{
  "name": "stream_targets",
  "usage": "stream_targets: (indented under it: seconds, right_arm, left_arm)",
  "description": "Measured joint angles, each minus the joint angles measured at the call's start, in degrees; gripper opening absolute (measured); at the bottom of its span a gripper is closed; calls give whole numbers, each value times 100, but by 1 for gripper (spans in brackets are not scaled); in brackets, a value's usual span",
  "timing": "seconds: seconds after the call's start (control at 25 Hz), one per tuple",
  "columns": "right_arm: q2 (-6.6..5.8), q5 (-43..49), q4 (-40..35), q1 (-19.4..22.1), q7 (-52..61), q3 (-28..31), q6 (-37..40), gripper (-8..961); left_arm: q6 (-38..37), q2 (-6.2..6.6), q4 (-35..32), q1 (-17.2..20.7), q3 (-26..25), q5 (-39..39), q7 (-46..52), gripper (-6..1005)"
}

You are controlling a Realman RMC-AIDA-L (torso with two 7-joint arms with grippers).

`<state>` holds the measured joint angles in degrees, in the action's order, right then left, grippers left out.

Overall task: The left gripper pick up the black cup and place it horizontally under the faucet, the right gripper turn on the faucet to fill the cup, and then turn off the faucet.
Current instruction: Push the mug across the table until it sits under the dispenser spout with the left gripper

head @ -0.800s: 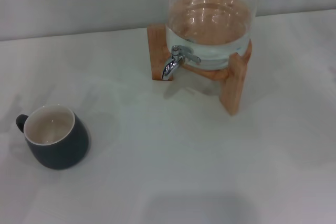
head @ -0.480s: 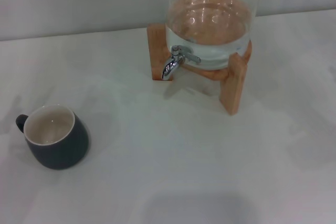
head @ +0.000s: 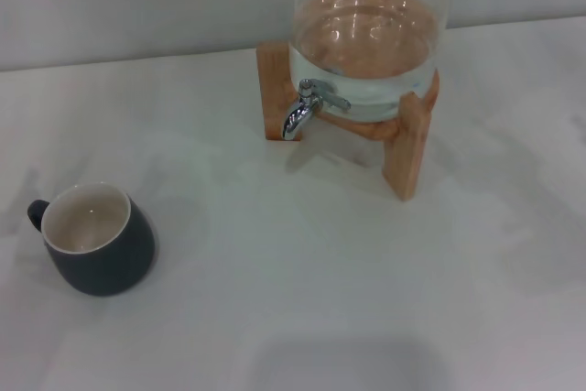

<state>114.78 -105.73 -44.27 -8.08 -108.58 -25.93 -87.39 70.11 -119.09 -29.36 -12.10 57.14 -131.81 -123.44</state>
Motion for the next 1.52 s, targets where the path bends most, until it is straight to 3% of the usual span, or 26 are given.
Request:
stream_targets:
  seconds: [0.84, 1.52]
  right_arm:
    - [-7, 0, -11, -28, 5, 36, 99, 690]
    - [-9, 0, -11, -45, 33, 1, 179, 690]
  left_arm:
    - [32, -8, 704, -11, 19, -15, -658, 880]
    - [25, -42, 1386, -1, 38, -1, -2090, 880]
